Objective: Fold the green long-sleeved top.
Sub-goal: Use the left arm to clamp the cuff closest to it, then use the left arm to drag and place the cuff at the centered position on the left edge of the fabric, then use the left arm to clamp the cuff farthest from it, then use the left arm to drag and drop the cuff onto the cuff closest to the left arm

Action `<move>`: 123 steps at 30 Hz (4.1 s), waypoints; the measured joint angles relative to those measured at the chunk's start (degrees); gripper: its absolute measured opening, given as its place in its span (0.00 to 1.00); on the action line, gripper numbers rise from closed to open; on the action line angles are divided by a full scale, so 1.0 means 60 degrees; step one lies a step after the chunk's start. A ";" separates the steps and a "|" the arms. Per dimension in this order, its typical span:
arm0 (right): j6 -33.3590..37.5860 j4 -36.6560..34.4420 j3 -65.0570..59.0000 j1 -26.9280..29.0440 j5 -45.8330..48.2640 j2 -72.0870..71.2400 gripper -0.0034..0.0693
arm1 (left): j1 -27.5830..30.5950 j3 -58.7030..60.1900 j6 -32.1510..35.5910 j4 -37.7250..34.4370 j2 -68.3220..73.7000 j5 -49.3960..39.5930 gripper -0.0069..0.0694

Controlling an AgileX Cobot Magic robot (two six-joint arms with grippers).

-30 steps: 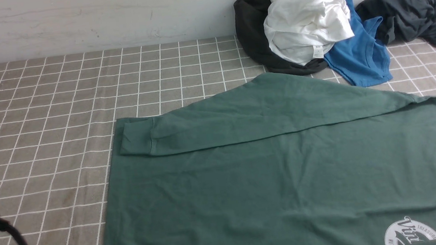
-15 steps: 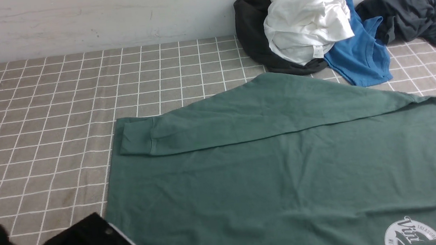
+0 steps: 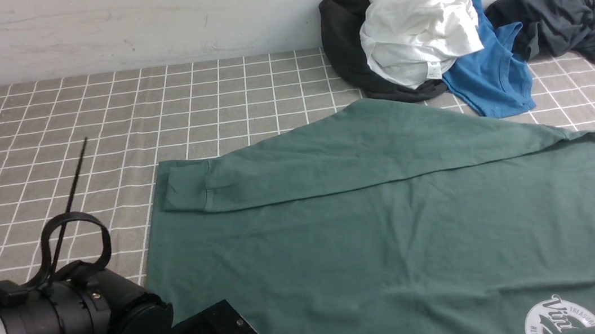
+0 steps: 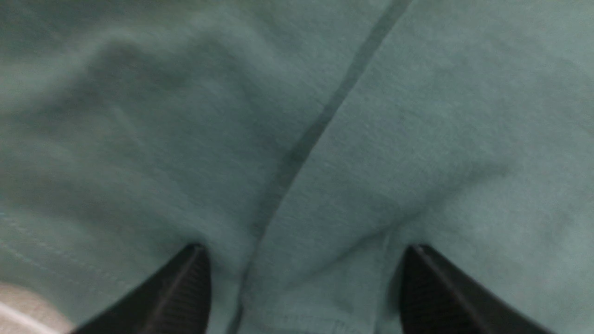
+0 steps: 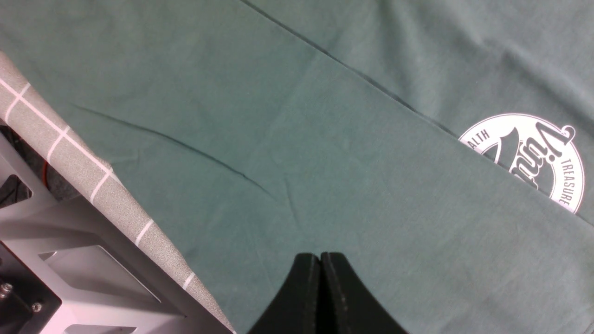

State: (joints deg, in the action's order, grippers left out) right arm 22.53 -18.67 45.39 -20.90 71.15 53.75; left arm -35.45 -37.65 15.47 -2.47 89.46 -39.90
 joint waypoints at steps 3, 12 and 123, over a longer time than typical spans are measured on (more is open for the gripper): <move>0.0011 0.0000 0.0000 0.0000 0.0000 0.0000 0.03 | -0.0013 -0.0040 0.0000 -0.0024 0.0051 -0.0055 0.69; 0.0019 0.0000 0.0000 0.0000 0.0000 0.0000 0.03 | -0.0035 -0.0152 -0.0058 -0.0347 0.0118 -0.0211 0.29; -0.1171 0.1866 0.0000 -0.0733 -0.0621 0.0000 0.03 | 0.4188 -0.3032 -0.2316 -0.2587 -0.0993 -0.2140 0.11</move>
State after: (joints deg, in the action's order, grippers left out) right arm 15.50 -7.48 45.39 -25.30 67.42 53.75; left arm -10.32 -55.85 1.57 -17.99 83.50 -52.75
